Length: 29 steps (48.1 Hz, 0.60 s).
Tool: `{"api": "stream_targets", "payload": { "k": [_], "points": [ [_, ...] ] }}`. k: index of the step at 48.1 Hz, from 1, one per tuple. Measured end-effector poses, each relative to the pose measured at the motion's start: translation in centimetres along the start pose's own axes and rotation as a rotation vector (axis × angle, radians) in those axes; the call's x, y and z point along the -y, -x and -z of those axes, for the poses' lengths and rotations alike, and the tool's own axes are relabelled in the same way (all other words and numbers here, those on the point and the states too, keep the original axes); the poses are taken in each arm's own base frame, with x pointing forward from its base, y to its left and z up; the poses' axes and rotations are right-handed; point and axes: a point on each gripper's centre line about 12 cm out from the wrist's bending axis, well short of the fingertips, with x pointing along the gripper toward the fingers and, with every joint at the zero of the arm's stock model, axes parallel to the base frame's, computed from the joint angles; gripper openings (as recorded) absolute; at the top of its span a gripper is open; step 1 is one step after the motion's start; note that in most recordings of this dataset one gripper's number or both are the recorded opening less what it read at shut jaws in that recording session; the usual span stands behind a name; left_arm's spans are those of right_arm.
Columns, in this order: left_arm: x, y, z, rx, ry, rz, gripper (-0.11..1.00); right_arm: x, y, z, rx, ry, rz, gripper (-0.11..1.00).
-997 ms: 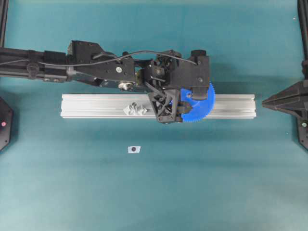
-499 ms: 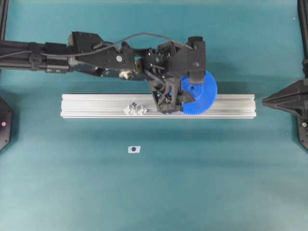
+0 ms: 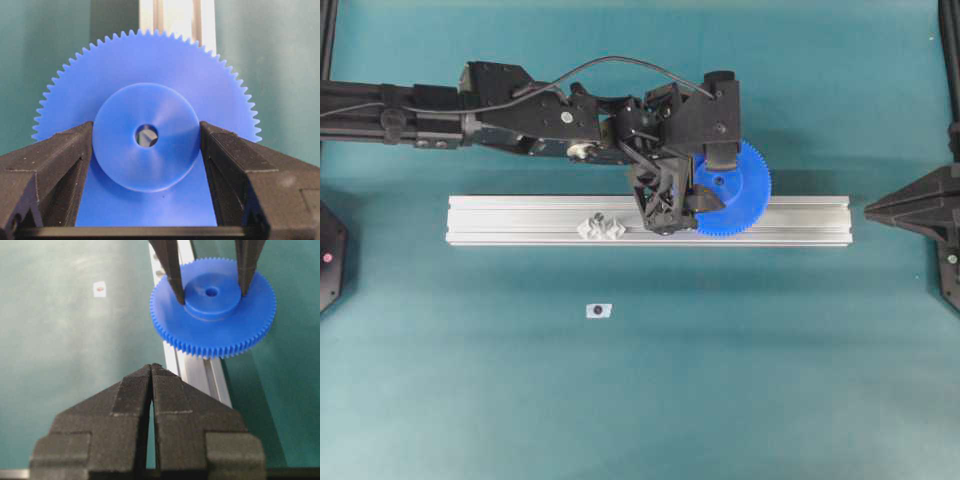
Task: Find the location of the shaft and insert the large gear.
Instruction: 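Align the gear's center hole above the shaft tip with the left gripper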
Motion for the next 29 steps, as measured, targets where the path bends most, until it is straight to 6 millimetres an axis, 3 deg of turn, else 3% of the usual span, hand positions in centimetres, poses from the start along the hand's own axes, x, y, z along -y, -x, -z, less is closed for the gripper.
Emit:
{"api": "stream_targets", "payload": {
  "k": [11,29],
  "points": [
    [3.0,0.0,0.2,-0.018,-0.043,0.045,0.71,0.0,0.0,0.1,-0.002,0.001,-0.001,0.05],
    [2.6,0.2,0.8,-0.074,-0.030,0.047,0.71,0.0,0.0,0.0,0.000,0.001,-0.001,0.05]
  ]
}}
